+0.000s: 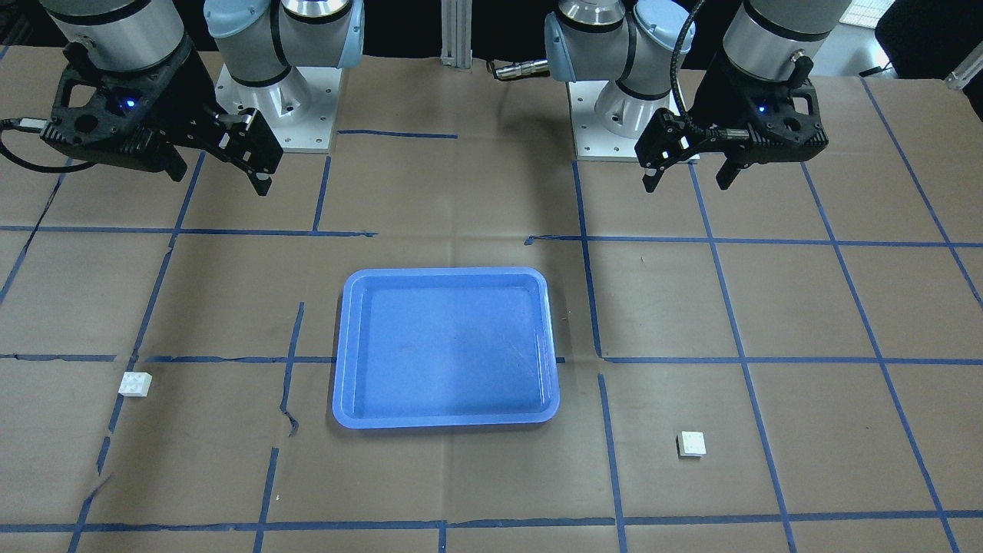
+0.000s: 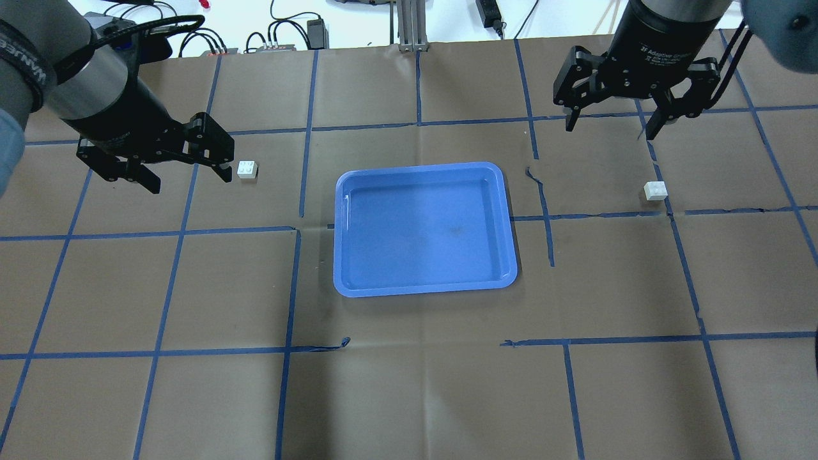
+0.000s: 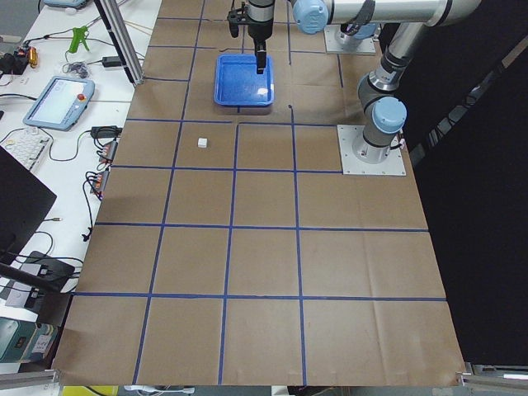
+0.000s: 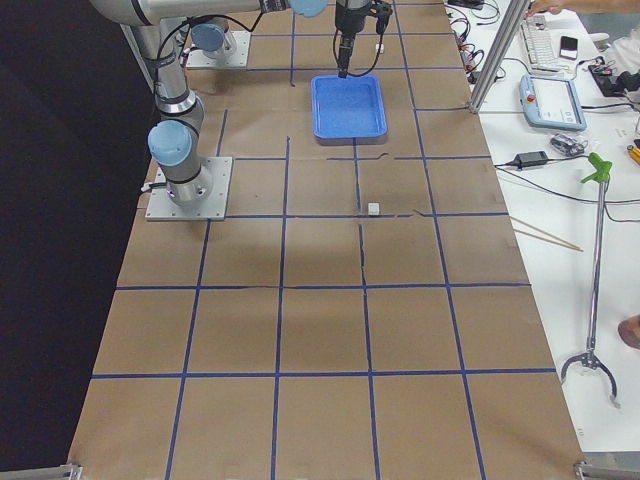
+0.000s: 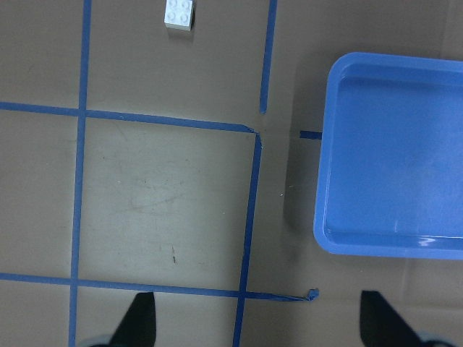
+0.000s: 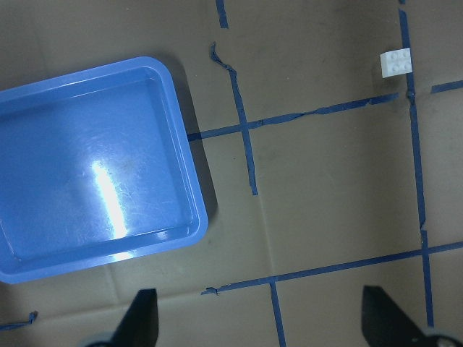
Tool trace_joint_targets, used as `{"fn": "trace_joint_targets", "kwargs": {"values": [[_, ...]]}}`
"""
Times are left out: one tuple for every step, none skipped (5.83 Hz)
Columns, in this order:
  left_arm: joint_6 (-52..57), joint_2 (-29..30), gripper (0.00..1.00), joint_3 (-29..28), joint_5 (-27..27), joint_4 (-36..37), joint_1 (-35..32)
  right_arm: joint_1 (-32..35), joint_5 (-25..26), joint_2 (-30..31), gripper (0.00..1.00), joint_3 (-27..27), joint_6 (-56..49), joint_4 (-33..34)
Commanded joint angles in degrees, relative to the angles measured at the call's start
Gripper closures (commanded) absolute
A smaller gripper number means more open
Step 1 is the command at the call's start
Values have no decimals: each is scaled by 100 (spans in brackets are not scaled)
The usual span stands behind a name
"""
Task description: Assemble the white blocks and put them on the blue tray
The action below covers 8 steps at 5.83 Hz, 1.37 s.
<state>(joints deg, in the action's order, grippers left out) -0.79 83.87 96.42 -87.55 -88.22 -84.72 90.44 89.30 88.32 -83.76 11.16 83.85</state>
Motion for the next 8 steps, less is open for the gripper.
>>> {"fn": "trace_joint_targets", "kwargs": {"values": [[0,15,1,0,1,7,-1,0,0,1,0,0,0,0],[0,15,1,0,9,7,8,-8,0,1,0,0,0,0],[9,-2,1,8,-25,-2,17,0,0,1,0,0,0,0],[9,-2,1,0,-26,-2,8,-8,0,1,0,0,0,0],[0,-2,1,-27,-26,-2,17,-8,0,1,0,0,0,0],[0,24,1,-53,0,-2,43,-8,0,-8,0,0,0,0],[9,-11,1,-27,-43,-20,26,-8,-9,-17,0,17,-35,0],[17,6,1,-18,-69,-20,52,-8,-9,-25,0,52,-383,0]]}}
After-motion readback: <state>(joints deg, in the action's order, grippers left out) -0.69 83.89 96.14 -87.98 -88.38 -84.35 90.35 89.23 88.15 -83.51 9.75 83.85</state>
